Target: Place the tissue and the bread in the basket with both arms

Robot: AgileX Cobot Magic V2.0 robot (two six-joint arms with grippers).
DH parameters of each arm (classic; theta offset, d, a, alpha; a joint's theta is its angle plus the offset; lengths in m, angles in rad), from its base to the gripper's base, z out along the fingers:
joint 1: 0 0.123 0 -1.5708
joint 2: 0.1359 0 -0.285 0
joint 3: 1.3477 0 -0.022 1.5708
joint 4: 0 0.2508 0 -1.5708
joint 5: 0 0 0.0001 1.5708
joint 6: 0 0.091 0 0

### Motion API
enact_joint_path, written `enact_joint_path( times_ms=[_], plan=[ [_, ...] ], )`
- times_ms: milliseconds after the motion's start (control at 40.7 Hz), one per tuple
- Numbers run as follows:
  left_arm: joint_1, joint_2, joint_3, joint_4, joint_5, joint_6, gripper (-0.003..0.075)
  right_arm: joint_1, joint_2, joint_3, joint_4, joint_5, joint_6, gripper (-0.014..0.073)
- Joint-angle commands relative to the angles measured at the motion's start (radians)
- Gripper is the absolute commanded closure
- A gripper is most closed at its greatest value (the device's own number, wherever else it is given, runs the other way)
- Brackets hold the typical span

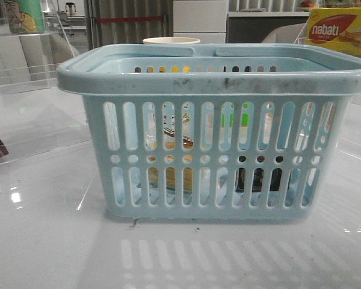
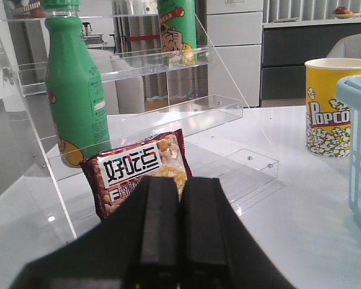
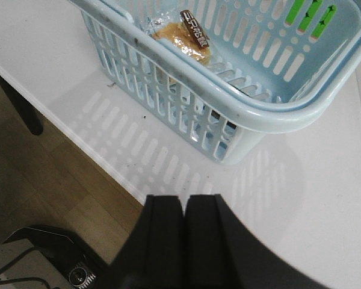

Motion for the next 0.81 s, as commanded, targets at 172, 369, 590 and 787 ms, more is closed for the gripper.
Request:
enact_joint_path(
  times_ms=[172,369,590,787],
  plan=[
    [0.002,-0.016,0.002,-0.012,-0.094,-0.006,0.0629,0.001,0.002,-0.026,-0.002,-0.060,-0.009,0.0540],
    [0.002,-0.016,0.002,-0.012,-0.094,-0.006,0.0629,0.001,0.002,-0.026,-0.002,-0.060,-0.009,0.0540],
    [0.002,-0.016,0.002,-0.012,-0.094,-0.006,0.0629,0.001,0.002,-0.026,-0.002,-0.060,-0.009,0.0540],
    [0.002,-0.016,0.002,-0.012,-0.094,-0.006,0.0629,0.001,-0.007,-0.020,-0.004,-0.064,-0.009,0.0540]
  ],
)
